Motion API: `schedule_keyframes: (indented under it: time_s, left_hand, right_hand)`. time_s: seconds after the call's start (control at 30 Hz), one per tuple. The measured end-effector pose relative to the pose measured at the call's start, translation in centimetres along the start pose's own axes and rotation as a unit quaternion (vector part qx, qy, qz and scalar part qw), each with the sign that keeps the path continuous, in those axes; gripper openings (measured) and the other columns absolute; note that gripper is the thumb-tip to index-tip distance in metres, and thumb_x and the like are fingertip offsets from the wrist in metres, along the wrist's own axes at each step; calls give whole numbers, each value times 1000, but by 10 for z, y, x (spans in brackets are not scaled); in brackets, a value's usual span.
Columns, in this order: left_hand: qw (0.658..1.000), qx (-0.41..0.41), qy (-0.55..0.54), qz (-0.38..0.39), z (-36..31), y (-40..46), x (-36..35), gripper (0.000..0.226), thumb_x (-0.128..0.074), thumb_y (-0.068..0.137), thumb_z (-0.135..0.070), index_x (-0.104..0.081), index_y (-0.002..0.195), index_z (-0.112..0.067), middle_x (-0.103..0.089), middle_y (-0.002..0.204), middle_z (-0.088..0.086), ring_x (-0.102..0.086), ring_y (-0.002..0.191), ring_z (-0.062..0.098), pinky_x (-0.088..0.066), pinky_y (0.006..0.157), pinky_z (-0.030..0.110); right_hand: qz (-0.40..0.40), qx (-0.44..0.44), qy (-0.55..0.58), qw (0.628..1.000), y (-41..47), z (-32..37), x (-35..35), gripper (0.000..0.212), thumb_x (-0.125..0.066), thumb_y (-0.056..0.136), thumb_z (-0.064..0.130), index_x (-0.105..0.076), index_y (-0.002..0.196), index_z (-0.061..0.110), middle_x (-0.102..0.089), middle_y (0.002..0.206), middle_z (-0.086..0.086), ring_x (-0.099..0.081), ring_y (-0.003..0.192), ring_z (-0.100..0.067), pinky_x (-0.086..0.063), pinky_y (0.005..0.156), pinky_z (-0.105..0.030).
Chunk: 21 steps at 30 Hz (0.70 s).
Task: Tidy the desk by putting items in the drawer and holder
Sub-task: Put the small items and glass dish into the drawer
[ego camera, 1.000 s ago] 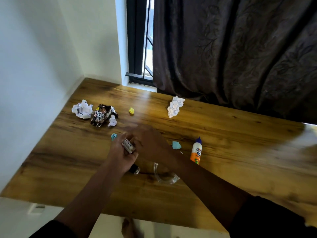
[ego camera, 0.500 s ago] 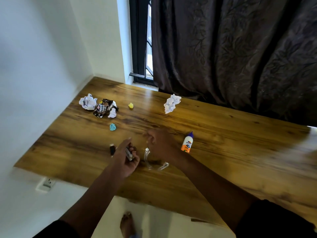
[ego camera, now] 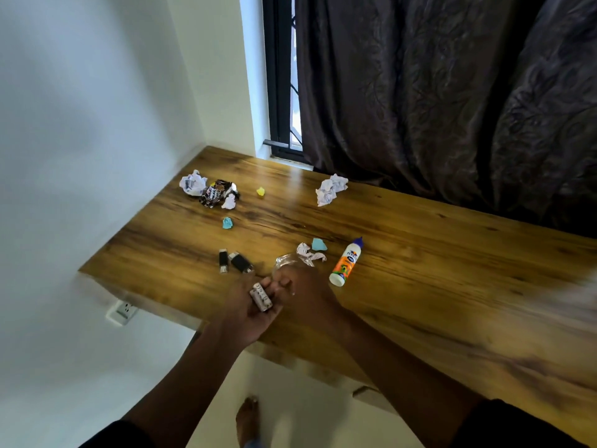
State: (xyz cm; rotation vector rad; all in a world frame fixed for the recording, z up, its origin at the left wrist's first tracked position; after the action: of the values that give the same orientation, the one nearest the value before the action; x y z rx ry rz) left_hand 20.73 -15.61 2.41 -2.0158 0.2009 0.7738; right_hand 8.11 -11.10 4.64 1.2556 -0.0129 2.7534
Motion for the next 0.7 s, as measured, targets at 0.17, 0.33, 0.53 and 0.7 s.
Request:
schedule_keyframes:
  time_s: [0.17, 0.33, 0.53, 0.7]
  left_hand:
    - [999, 7, 52, -3, -7, -3, -23, 15, -51, 96, -12, -56, 84, -5, -61, 69, 10, -56, 63, 18, -50, 54, 27]
    - [989, 21, 143, 12, -15, 9, -54, 23, -45, 98, -6, -59, 83, 2, -68, 67, 17, -63, 67, 24, -52, 82, 37]
    - [964, 36, 261, -27, -22, 32, -70, 38, -58, 95, -18, -59, 125, 4, -66, 122, 20, -63, 113, 34, -46, 108, 55]
    - [953, 72, 295, -2, -26, 32, -82, 36, -61, 97, -23, -59, 124, 2, -65, 116, 18, -64, 102, 32, -51, 80, 50]
  right_hand:
    - [6, -35, 7, 999, 7, -5, 1, 28, -54, 84, 34, -75, 101, 27, -68, 100, -1, -64, 92, -19, -53, 80, -39]
    - [-16, -123, 17, 992, 23, -14, 14, 25, -59, 93, 23, -75, 110, 15, -73, 106, -7, -67, 99, -24, -53, 88, -41]
    - [9, -202, 31, 979, 45, -32, 26, 23, -66, 93, 24, -74, 100, 4, -75, 96, -12, -70, 91, -25, -55, 82, -42]
    - [24, -206, -36, 978, 50, -32, 31, 27, -66, 93, 18, -72, 117, 10, -70, 119, -11, -65, 113, -28, -51, 88, -33]
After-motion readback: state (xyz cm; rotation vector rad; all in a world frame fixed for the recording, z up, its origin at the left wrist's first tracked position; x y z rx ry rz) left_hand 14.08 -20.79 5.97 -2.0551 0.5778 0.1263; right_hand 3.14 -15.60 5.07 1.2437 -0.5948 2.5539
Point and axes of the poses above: each hand's wrist, its own y-axis towards the middle knuckle, its own x-axis out of the back of the hand, z = x × y, the point moved 2 cm from there along y, towards the middle knuckle
